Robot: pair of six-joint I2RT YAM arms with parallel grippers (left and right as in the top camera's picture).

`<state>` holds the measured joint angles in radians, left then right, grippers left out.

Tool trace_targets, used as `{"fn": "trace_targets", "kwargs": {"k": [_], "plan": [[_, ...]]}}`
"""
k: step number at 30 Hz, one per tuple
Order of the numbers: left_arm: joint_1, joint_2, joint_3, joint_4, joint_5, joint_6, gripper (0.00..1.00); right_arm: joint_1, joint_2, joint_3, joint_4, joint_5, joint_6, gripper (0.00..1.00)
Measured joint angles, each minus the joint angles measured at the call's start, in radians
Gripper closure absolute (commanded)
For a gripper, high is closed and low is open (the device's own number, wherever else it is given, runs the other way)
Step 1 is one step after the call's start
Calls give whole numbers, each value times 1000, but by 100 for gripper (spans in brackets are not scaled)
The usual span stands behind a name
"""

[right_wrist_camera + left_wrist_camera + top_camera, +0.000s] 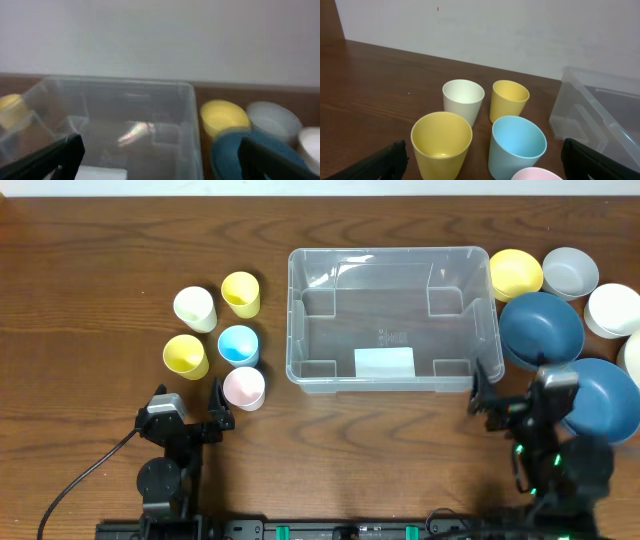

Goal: Pack container
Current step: 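Reach the right gripper to the blue bowl and grasp its rim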

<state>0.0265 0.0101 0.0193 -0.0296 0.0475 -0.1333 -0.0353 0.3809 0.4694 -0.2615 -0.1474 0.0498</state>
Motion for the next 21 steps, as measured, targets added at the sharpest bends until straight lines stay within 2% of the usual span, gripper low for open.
{"fn": "trace_targets", "kwargs": {"k": [6,10,13,21], "plan": [[0,0,0,0,-2,0,2,-1,431,393,-311,-9,-2,1],[0,0,0,0,-2,1,2,-3,611,496,-371,-28,23,1],[0,0,0,0,-2,0,2,-40,695,539,-402,39,122,1],[0,0,0,0,-2,0,2,-374,769,602,-447,131,456,1]]}}
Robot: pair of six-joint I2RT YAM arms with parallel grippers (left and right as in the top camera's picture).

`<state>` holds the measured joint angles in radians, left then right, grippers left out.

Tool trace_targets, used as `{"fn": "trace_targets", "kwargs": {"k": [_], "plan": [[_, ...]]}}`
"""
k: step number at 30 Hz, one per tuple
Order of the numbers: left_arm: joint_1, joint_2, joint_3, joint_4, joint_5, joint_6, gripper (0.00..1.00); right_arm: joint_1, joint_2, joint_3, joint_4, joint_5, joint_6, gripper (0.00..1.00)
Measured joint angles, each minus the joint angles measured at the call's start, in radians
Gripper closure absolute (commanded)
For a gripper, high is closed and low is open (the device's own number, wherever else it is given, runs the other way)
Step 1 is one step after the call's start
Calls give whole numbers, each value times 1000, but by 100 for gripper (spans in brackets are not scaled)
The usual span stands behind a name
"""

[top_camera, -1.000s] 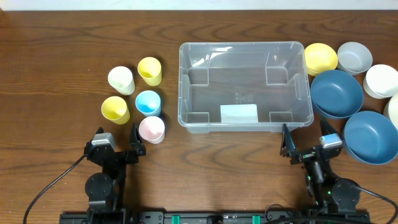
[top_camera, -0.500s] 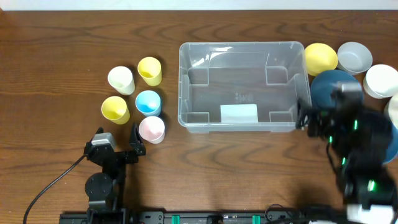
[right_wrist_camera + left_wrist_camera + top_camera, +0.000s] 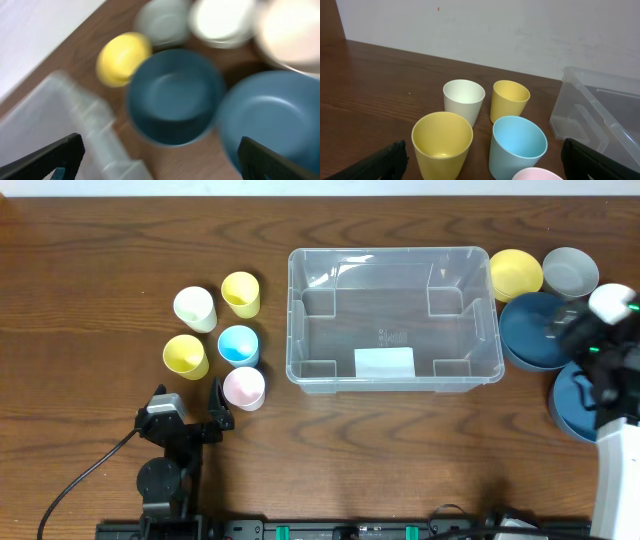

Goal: Pack container
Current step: 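Reach the right gripper to the blue bowl and grasp its rim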

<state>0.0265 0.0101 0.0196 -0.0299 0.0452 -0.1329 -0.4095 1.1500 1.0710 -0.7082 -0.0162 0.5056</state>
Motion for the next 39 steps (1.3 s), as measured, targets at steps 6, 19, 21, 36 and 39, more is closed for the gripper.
{"fn": "trace_targets", "kwargs": {"k": [6,19,21,36,39], "plan": [[0,0,0,0,0,0,2,-100,8,4,-138,0,108,3],[0,0,0,0,0,0,2,-237,11,-80,-262,163,372,1],[0,0,0,0,0,0,2,-254,13,-125,-219,168,379,1],[0,0,0,0,0,0,2,-330,185,-301,45,119,436,1],[0,0,0,0,0,0,2,-330,242,-302,63,100,455,1]]}}
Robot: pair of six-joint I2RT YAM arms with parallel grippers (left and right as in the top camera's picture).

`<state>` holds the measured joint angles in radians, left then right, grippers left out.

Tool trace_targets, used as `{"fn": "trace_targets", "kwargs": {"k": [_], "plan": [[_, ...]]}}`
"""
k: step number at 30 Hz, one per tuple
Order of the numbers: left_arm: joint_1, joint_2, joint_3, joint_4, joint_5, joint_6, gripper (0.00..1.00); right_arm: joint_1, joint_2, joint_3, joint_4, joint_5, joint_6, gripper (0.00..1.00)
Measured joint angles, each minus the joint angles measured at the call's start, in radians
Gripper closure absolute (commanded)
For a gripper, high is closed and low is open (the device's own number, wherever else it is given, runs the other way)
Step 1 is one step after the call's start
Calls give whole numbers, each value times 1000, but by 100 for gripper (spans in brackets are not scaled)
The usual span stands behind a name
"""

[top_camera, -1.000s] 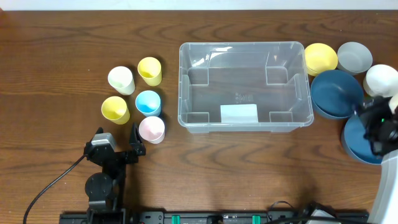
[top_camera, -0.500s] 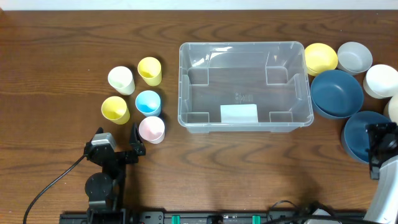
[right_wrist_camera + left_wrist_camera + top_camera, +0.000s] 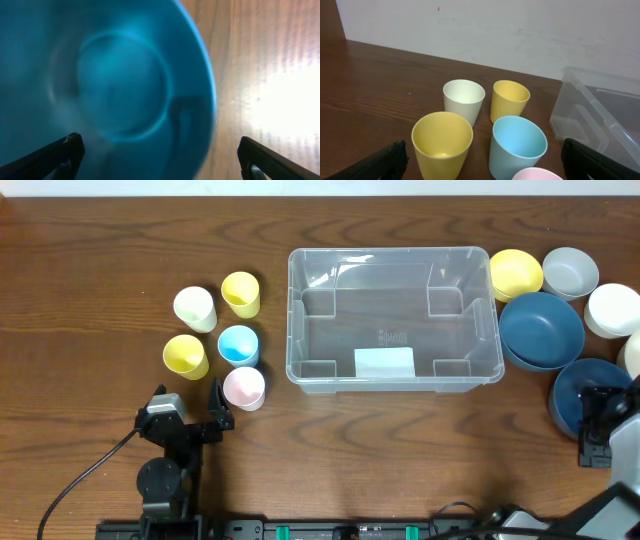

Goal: Pack container
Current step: 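Reach the right gripper to the blue bowl and grasp its rim, then lift the blue bowl and lower it into the clear bin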

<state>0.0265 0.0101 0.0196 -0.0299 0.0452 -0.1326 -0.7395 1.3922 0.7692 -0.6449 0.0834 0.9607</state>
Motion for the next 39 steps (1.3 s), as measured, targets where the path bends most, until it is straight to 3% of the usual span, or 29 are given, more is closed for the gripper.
{"fn": "trace_targets", "kwargs": {"k": [4,6,8,13,17,31,39], "plan": [[0,0,0,0,0,0,2,0,69,-1,21,-11,25,1],[0,0,0,0,0,0,2,0,101,-1,27,-15,31,9],[0,0,0,0,0,0,2,0,125,-1,31,-18,38,23],[0,0,0,0,0,0,2,0,142,-2,31,-24,50,80],[0,0,0,0,0,0,2,-6,142,-3,9,-24,66,96],[0,0,0,0,0,0,2,-30,53,3,-152,-53,82,98],[0,0,0,0,0,0,2,-30,-261,42,-305,-50,89,98]]}}
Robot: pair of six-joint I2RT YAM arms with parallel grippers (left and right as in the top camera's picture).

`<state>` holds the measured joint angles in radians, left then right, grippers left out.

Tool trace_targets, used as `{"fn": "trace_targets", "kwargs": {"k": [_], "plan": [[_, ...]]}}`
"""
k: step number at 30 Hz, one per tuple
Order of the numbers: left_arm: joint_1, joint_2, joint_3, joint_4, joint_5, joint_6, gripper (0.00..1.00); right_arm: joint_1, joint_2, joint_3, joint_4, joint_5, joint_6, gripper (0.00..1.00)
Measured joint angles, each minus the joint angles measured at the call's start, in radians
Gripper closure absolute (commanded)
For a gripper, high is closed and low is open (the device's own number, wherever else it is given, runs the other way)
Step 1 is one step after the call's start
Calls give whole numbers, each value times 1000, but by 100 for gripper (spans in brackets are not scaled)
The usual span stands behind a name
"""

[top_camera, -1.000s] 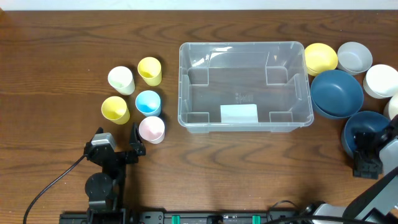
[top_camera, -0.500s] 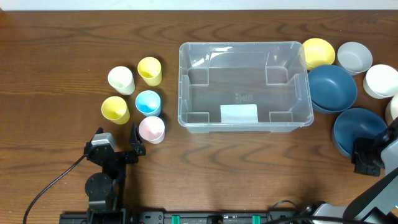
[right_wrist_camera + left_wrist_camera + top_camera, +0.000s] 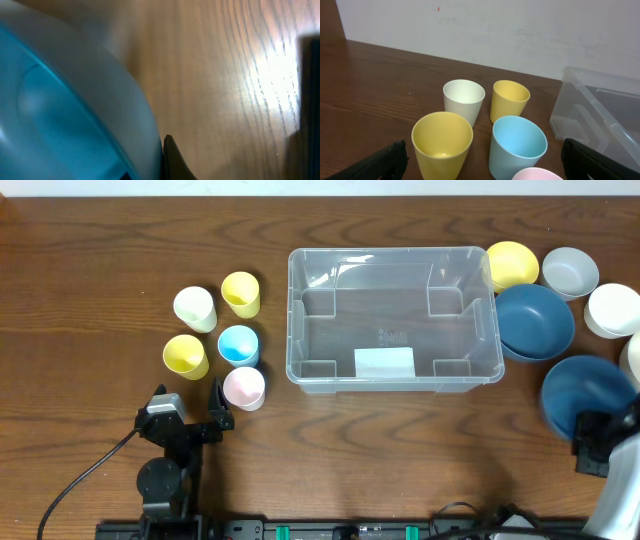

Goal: Pack container
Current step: 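Lift the blue bowl and lower it into the clear bin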

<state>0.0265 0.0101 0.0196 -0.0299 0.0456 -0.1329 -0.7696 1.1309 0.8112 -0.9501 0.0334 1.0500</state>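
The clear plastic container (image 3: pixel 390 252) stands mid-table with only a white label inside. Left of it are several cups: white (image 3: pixel 194 308), yellow (image 3: pixel 241 293), yellow (image 3: pixel 186 355), blue (image 3: pixel 239 345), pink (image 3: pixel 244 388). My left gripper (image 3: pixel 190 404) rests open just in front of them; in its wrist view the blue cup (image 3: pixel 517 147) and the near yellow cup (image 3: pixel 441 145) stand between its fingers (image 3: pixel 375 162). My right gripper (image 3: pixel 596 446) is at the near right, shut on the rim of a blue bowl (image 3: pixel 583 393). One finger (image 3: pixel 172 160) presses that bowl's (image 3: pixel 60 115) outer wall.
Right of the container lie a second dark blue bowl (image 3: pixel 535 320), a yellow bowl (image 3: pixel 511 263), a grey bowl (image 3: pixel 567 269) and a white bowl (image 3: pixel 612 308), with another pale bowl (image 3: pixel 633 358) cut by the right edge. Bare wood lies in front of the container.
My right gripper was open over the near blue bowl; now it is shut on its rim, and the bowl sits slightly further left. The other blue, yellow and grey bowls shifted a little. The left arm is unchanged.
My right gripper first stood open in front of the container's right end. It was then over the bowls at the far right, then open above the near blue bowl, and now grips that bowl's rim. My left gripper stayed open by the cups throughout.
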Motion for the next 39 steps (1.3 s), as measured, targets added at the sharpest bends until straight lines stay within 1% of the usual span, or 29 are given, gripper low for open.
{"fn": "trace_targets", "kwargs": {"k": [4,7,10,11,15,20,25,30,35,39], "plan": [[0,0,0,0,0,0,2,0,-203,85,-17,-1,0,98],[0,0,0,0,0,0,2,8,-333,148,13,-4,-2,99],[0,0,0,0,0,0,2,42,-431,192,104,-29,-4,99],[0,0,0,0,0,0,2,63,-456,202,161,-50,-5,98],[0,0,0,0,0,0,2,163,-460,214,320,-138,22,99],[0,0,0,0,0,0,2,409,-339,215,499,-196,43,99],[0,0,0,0,-1,0,2,711,-121,216,666,-178,-8,99],[0,0,0,0,0,0,2,946,115,264,651,-110,-106,98],[0,0,0,0,0,0,2,1088,312,363,617,-34,-195,98],[0,0,0,0,0,0,2,1165,428,430,616,5,-226,98]]}}
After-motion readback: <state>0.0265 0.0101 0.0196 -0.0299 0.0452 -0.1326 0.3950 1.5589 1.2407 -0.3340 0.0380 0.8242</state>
